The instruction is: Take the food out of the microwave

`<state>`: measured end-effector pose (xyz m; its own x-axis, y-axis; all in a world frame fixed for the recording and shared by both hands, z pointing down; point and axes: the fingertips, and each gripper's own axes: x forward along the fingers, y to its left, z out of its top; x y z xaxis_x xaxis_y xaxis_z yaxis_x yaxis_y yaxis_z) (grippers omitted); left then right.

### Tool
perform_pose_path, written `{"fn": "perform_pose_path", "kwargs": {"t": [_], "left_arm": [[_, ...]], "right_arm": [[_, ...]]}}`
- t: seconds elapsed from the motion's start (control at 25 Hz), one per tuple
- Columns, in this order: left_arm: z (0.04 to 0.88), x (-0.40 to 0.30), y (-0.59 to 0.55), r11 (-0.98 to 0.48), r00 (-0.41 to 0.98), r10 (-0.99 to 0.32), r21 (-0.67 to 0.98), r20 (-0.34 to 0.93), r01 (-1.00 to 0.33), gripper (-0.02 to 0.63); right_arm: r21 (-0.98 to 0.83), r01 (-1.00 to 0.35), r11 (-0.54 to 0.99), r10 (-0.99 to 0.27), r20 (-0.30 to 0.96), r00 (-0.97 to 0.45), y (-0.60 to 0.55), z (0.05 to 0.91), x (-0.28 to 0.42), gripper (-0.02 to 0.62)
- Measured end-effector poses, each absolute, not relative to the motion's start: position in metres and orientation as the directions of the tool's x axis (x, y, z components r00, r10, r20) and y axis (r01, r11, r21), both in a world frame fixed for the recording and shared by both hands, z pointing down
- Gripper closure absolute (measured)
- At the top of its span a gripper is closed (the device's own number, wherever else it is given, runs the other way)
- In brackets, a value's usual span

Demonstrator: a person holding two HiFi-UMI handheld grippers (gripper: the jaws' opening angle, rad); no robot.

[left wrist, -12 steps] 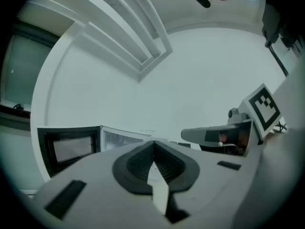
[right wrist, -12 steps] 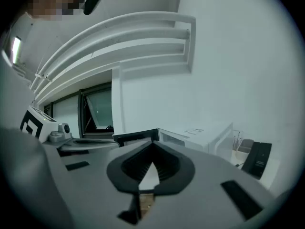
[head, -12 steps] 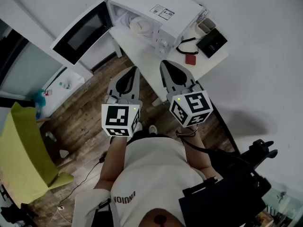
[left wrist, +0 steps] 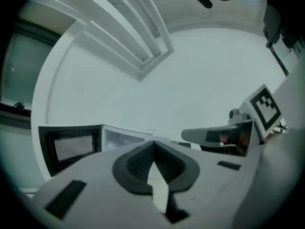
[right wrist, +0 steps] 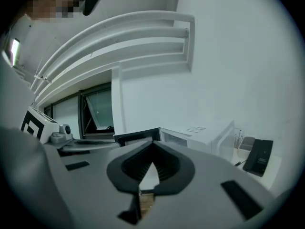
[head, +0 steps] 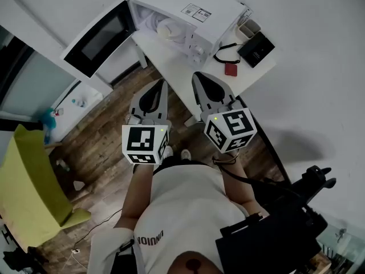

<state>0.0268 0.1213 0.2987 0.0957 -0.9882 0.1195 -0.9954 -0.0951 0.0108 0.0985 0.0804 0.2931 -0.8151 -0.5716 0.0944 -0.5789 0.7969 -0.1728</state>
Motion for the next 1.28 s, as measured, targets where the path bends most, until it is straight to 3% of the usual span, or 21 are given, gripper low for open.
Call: {"fn": "perform_pose_path", "kwargs": {"t": [0.6, 0.88, 1.28], "left_arm": [[0.301, -0.004, 0.13, -0.108, 0.111, -0.988, 0.032, 0.107, -0.994, 0.594], [0.307, -0.003, 0.129, -0.185, 0.19, -0.978, 0.065, 0.082, -0.981, 0.592], [0.316, -0.026, 0.072, -0.108, 0.113, -0.988, 0.048, 0.108, -0.993, 0.592]], "right_arm": [[-0.133, -0.509, 0.85, -0.508, 0.048, -0.86, 0.103, 0.274, 0.062, 0.574], [-0.137, -0.531, 0.836, -0.533, 0.024, -0.846, 0.102, 0.272, 0.051, 0.574], [-0.129, -0.483, 0.866, -0.488, -0.008, -0.873, 0.043, 0.261, 0.036, 0.574]]}}
